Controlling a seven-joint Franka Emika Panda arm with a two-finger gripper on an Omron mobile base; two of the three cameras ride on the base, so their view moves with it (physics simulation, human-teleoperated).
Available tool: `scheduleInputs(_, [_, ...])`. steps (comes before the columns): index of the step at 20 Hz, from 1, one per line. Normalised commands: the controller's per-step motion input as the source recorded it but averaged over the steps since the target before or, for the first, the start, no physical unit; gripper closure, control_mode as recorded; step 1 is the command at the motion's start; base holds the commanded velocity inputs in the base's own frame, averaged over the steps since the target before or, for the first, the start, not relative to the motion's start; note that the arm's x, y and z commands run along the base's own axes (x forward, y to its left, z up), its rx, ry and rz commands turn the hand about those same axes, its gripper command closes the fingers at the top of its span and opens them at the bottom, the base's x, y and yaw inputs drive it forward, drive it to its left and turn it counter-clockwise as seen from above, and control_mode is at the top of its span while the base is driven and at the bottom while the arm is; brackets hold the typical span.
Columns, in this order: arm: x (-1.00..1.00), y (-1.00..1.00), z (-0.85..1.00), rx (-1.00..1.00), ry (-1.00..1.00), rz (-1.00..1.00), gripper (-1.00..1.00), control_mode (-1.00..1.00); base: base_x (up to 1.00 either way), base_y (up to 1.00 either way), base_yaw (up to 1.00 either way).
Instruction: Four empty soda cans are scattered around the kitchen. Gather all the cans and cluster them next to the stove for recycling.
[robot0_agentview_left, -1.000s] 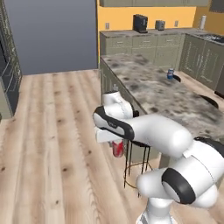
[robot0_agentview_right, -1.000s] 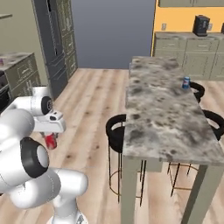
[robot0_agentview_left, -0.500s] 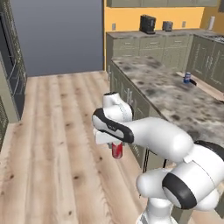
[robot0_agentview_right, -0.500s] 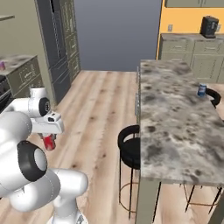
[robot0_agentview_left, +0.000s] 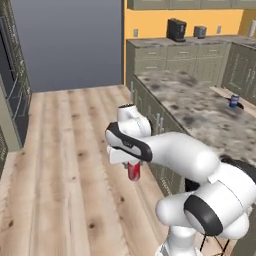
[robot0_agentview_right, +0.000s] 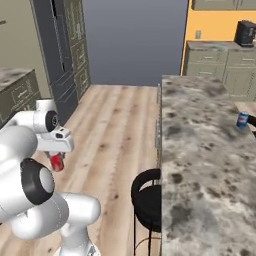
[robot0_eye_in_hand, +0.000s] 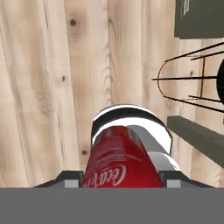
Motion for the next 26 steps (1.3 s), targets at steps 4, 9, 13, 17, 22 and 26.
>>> scheduleInputs(4, [0.0, 0.0, 0.0, 0.0, 0.0, 0.0, 1.0, 1.0, 0.74, 0.01, 0.26])
scheduleInputs(9, [0.0, 0.0, 0.0, 0.0, 0.0, 0.0, 1.0, 1.0, 0.72, 0.0, 0.34])
scheduleInputs(13, [0.0, 0.0, 0.0, 0.0, 0.0, 0.0, 1.0, 1.0, 0.72, 0.0, 0.33])
scheduleInputs(17, [0.0, 0.0, 0.0, 0.0, 0.0, 0.0, 1.0, 1.0, 0.75, 0.01, 0.24])
scheduleInputs(22, [0.0, 0.0, 0.0, 0.0, 0.0, 0.0, 1.0, 1.0, 0.75, 0.0, 0.24])
scheduleInputs(26, [0.0, 0.0, 0.0, 0.0, 0.0, 0.0, 1.0, 1.0, 0.72, 0.0, 0.31])
